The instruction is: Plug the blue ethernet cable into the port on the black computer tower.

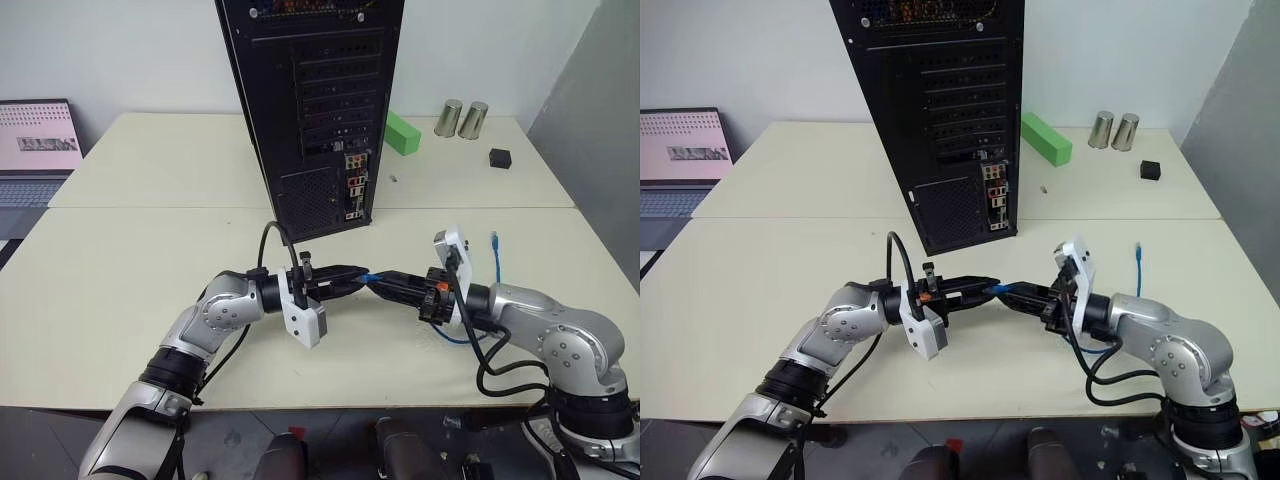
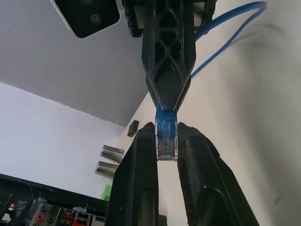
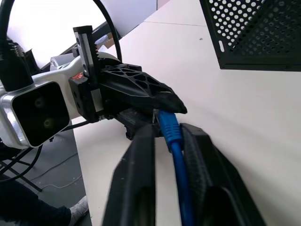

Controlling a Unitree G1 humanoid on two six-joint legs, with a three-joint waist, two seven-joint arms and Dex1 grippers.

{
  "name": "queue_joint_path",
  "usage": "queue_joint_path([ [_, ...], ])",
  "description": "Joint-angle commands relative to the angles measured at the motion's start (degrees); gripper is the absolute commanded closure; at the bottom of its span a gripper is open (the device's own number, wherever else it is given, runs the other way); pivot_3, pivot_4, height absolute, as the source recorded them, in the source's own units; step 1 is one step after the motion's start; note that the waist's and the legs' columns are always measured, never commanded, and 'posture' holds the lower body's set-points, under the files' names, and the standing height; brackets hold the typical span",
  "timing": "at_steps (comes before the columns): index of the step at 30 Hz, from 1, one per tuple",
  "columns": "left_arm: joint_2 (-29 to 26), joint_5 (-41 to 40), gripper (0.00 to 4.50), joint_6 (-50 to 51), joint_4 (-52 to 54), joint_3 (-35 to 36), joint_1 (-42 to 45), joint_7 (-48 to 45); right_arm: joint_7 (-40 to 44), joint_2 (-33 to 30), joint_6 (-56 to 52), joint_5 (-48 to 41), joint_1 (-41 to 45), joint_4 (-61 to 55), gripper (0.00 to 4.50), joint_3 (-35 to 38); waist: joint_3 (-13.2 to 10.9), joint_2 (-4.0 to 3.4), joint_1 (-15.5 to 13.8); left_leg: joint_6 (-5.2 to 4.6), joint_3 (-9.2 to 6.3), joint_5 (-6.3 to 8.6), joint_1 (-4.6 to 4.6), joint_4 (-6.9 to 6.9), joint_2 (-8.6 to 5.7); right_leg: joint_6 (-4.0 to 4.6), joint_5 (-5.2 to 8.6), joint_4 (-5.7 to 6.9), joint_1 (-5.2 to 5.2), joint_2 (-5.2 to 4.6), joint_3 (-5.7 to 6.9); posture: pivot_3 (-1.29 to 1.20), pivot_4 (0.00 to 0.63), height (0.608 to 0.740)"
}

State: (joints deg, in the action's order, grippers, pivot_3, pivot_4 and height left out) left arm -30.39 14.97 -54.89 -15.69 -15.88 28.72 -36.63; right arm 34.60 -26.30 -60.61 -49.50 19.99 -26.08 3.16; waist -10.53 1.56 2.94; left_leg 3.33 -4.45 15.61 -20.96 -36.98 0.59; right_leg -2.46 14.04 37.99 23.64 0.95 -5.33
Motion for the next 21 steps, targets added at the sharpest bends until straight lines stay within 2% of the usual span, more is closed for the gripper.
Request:
queue_joint_path([
  [1,-0.4,-0.5,4.20,-0.9,2.1,-0.4,-0.4,1.0,-0.2,0.3,0.0,-1.9,1.3,-0.6,4.50,0.2,0.0,0.00,0.0,0.00,0.00,0.00,0.00,0.00,0.00,0.00,0.00,0.00,0.00,0.00,0.01,0.00,0.150,0.740],
  [8,-0.5,-3.5,4.20,1.0,1.8,-0.9,-1.3,-0.3,-0.5,0.4,-0.8,-3.1,1.8,0.1,4.50,0.5,0.0,0.00,0.0,0.00,0.00,0.00,0.00,0.00,0.00,0.00,0.00,0.00,0.00,0.00,0.01,0.00,0.150,0.740],
  [9,-0.4,-4.4,3.50,1.6,1.9,-1.0,-1.5,-0.7,-0.6,0.3,-0.9,-3.2,1.9,0.3,4.50,0.6,0.0,0.00,0.0,0.00,0.00,0.00,0.00,0.00,0.00,0.00,0.00,0.00,0.00,0.00,0.00,0.00,0.150,0.740],
  [16,-1.0,-11.6,1.99,10.4,3.9,-0.5,-3.0,-4.5,-1.3,0.1,-0.1,-2.1,2.2,0.5,4.50,0.5,0.0,0.00,0.0,0.00,0.00,0.00,-0.01,0.00,0.00,0.00,0.00,-0.01,0.00,0.00,0.02,0.00,0.150,0.740],
  [21,-1.6,-19.4,1.00,24.4,9.1,3.1,-6.3,-5.5,-3.7,1.0,3.9,1.4,1.6,-0.2,4.50,0.8,0.0,0.00,0.3,-0.01,-0.01,0.00,-0.01,0.00,0.02,0.00,0.00,0.00,0.00,0.01,0.02,0.00,0.150,0.740],
])
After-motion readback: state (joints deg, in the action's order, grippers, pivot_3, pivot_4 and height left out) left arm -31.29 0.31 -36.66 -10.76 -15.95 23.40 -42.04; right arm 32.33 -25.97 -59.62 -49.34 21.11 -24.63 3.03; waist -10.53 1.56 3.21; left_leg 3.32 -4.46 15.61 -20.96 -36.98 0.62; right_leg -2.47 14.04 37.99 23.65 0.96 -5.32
